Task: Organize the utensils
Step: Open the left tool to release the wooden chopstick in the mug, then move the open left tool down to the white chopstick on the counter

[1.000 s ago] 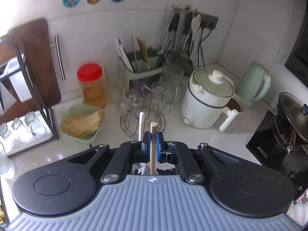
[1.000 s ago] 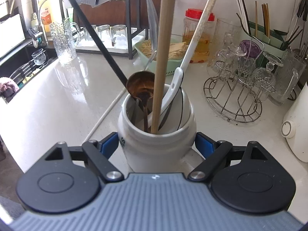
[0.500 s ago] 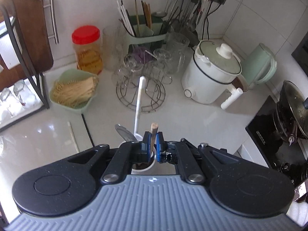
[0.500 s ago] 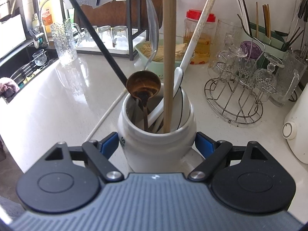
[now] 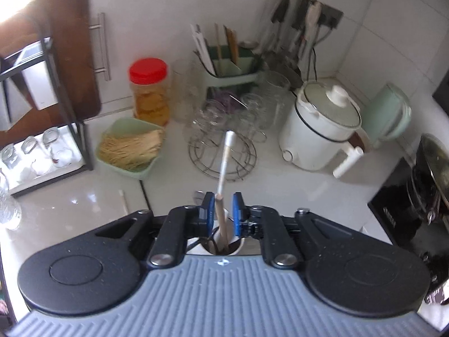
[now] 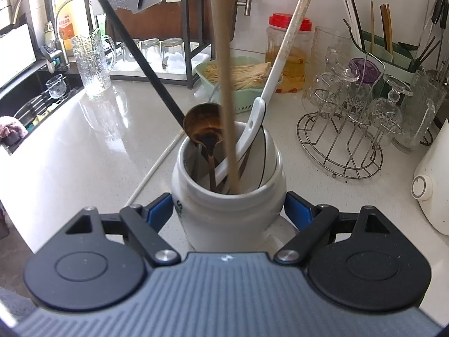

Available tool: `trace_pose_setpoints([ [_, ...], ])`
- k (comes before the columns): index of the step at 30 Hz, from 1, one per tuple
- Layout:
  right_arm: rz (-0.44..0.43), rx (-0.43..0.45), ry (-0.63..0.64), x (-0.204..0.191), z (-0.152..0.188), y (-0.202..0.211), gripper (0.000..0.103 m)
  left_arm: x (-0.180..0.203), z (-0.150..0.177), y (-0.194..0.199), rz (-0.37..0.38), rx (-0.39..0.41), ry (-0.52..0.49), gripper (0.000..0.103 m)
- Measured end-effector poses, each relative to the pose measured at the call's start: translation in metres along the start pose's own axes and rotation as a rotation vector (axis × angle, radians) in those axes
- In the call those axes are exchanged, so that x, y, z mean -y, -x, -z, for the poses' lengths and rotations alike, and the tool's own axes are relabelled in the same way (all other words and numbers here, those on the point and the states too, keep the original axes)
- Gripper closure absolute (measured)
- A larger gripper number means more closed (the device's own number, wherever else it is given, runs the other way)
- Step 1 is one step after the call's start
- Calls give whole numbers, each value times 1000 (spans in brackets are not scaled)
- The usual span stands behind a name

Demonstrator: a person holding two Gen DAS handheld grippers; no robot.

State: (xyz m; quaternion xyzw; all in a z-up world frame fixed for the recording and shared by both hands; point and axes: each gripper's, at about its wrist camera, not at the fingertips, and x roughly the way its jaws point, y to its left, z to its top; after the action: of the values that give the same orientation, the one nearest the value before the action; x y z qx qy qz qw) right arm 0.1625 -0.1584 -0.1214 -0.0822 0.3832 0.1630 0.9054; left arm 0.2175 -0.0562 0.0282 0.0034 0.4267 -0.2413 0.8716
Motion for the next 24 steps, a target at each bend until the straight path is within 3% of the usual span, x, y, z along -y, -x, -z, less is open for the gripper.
trace_pose_setpoints([
  [3,0,0,-4,0,0,0,15,-13,2,14,-20,45,41,68],
  [8,-1,-1,-8,1,0,0,15,-37,8,38,-53,124,108,54],
  [13,-2,-3,-8,1,0,0,15,-69,22,47,-114,153,177,52],
  [19,-2,-3,-6,1,0,0,15,-112,48,29,-122,92,326,52],
  [24,1,-8,-10,0,-1,-1,15,-131,66,8,-134,48,385,52],
])
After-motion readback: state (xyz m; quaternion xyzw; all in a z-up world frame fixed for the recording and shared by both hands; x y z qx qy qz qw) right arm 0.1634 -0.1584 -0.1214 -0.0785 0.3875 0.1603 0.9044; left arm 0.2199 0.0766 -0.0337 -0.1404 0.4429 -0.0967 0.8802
